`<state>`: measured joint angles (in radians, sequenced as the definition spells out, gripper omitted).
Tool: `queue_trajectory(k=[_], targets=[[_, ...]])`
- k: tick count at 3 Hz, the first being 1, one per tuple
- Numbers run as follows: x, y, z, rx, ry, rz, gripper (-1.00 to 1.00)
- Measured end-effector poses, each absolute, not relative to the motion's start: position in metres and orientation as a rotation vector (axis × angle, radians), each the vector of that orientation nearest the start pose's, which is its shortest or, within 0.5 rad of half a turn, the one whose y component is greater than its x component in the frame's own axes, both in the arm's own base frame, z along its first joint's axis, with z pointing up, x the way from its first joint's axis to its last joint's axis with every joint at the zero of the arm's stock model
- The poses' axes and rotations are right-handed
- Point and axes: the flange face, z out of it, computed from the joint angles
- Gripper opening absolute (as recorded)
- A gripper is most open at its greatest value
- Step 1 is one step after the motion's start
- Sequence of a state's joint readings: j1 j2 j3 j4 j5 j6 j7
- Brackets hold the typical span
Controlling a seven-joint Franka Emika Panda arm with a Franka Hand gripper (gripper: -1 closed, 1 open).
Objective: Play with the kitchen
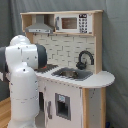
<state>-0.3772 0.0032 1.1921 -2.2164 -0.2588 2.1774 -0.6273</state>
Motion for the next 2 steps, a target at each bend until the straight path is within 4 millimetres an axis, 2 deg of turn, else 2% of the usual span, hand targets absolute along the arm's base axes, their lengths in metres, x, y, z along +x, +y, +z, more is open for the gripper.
queue_trajectory(k=[1,2], targets=[[0.3717,0.3676,0.364,1.982,2.213,-0.087,1.0],[0.3725,0.3664,0.3622,1.953,2.247,-0.1,1.0]])
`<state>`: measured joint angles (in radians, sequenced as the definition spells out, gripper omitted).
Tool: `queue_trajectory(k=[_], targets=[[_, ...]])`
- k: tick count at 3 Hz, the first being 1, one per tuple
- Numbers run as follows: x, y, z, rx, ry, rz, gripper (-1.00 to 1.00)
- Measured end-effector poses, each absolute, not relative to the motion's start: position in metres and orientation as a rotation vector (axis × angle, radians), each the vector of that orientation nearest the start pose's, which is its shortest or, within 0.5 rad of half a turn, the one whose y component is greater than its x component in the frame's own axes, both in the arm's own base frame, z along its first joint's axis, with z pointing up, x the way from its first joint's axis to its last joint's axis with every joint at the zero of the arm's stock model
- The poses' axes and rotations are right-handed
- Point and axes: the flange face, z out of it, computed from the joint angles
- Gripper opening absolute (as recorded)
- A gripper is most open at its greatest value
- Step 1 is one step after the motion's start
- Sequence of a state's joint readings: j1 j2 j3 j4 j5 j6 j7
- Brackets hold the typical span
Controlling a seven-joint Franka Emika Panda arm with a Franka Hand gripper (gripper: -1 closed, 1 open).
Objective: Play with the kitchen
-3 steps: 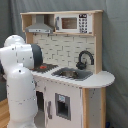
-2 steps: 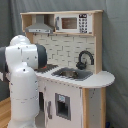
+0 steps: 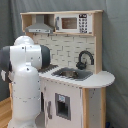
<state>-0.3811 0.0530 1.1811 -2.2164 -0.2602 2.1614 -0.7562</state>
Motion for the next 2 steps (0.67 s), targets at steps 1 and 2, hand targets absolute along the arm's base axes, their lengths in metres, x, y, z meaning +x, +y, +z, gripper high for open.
queue_trajectory(k=[1,2], targets=[[0.3728,0.3661,0.3619,1.944,2.256,-0.103,-1.0],[0.3735,0.3659,0.359,1.885,2.325,-0.115,-1.0]])
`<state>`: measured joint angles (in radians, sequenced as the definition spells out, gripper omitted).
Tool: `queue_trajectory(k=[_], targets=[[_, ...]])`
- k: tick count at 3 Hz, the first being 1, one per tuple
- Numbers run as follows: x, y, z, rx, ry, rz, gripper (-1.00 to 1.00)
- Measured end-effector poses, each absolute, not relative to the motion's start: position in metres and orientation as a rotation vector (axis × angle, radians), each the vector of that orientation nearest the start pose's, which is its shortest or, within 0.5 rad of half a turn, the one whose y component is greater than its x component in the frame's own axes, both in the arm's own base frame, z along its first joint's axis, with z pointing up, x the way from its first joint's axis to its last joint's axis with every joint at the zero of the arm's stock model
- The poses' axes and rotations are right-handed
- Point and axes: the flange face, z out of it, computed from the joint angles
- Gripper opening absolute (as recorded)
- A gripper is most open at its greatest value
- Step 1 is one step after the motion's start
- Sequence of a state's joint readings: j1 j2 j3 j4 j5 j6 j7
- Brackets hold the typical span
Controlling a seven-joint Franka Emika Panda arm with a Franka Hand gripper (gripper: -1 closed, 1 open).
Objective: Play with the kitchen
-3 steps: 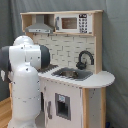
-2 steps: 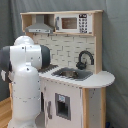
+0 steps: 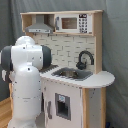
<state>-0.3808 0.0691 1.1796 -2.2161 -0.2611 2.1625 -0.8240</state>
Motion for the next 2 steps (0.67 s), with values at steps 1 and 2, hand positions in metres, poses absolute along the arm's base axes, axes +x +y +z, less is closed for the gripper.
queue_trajectory(k=[1,2], targets=[[0.377,0.369,0.345,1.818,2.437,-0.101,-1.0],[0.38,0.371,0.332,1.821,2.454,-0.088,-1.0]])
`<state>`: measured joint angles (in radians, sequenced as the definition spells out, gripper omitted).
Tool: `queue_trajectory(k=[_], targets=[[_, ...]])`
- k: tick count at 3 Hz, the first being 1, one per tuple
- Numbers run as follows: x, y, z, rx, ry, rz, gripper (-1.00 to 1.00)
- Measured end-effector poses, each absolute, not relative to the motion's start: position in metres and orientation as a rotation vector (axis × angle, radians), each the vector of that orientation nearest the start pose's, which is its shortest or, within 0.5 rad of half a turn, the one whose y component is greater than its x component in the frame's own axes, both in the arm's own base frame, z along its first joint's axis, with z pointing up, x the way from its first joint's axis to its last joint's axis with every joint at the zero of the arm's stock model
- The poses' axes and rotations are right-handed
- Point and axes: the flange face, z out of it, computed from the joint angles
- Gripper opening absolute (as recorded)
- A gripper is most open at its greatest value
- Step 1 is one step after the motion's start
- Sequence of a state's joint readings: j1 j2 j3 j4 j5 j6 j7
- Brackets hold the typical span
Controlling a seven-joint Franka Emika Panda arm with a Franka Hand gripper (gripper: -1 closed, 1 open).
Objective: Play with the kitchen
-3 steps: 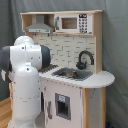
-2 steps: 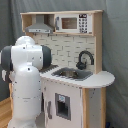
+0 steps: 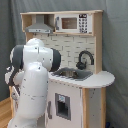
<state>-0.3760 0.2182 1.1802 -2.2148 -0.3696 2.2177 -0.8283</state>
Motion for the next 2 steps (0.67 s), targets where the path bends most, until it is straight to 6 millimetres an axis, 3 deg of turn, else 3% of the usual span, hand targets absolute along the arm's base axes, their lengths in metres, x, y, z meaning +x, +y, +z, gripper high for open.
queue_trajectory(k=[2], targets=[[0.358,0.389,0.325,1.907,2.339,-0.088,-1.0]])
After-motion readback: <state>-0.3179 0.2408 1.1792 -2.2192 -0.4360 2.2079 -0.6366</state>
